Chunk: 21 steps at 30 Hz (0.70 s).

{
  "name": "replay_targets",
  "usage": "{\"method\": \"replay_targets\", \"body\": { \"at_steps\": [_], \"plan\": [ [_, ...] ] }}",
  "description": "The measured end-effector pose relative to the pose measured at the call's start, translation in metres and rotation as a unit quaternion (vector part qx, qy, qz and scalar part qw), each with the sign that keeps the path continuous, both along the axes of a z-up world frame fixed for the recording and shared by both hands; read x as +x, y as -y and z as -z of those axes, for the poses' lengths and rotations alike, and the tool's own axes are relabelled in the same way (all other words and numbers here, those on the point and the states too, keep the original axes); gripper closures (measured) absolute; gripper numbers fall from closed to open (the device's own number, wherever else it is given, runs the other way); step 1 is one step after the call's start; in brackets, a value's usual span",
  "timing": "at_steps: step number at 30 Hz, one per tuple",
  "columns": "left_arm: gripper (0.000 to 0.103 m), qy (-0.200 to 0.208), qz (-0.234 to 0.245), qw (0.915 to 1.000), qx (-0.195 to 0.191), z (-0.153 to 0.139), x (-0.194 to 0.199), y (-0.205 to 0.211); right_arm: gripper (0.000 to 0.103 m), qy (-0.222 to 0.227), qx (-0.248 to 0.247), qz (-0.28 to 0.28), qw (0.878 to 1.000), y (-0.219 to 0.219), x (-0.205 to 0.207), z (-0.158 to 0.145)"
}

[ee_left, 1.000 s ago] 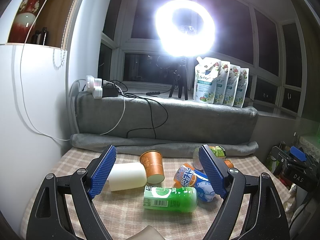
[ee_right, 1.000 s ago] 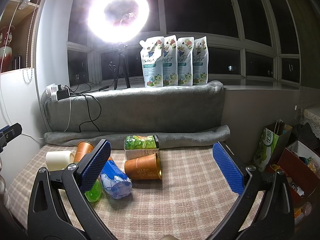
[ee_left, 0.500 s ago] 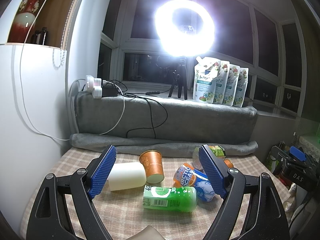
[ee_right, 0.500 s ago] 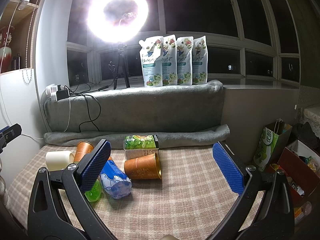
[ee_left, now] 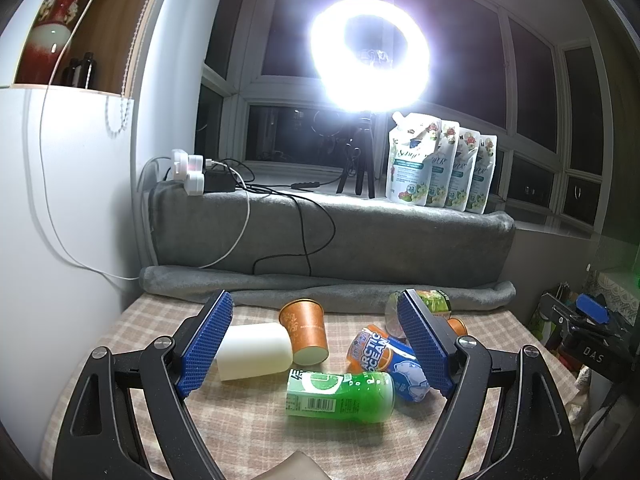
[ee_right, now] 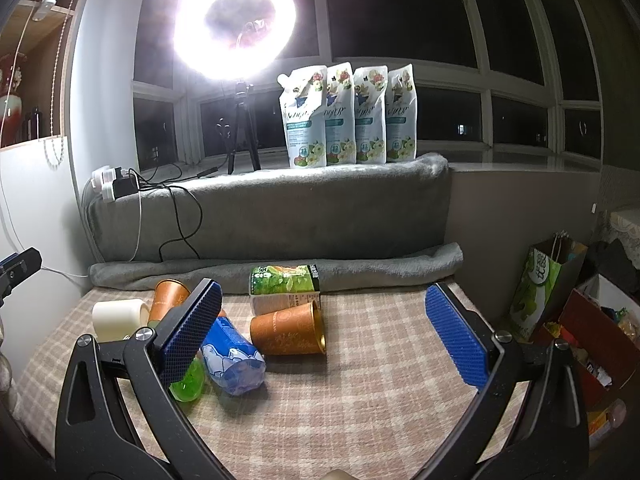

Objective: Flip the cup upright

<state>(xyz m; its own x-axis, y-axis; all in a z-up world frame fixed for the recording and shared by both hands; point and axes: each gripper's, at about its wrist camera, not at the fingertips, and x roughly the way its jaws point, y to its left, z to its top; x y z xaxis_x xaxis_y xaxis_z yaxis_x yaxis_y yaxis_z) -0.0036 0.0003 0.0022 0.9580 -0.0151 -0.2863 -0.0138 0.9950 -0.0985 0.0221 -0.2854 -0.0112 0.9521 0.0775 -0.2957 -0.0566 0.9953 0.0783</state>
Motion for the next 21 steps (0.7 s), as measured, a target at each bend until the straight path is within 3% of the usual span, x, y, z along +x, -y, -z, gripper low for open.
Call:
{"method": "replay_targets", "body": {
  "at_steps": [15,21],
  "plan": [
    [0.018,-0.007,0.003,1.0,-0.004,0.008,-0.003,0.003,0.0,-0.037,0.023,-0.007,0.999,0.003,0.017,0.019],
    [0.018,-0.018,0.005,0.9997,-0.015,0.011,0.0,-0.004,0.0,-0.077,0.064,-0.02,0.995,0.007,0.035,0.029]
  ]
}}
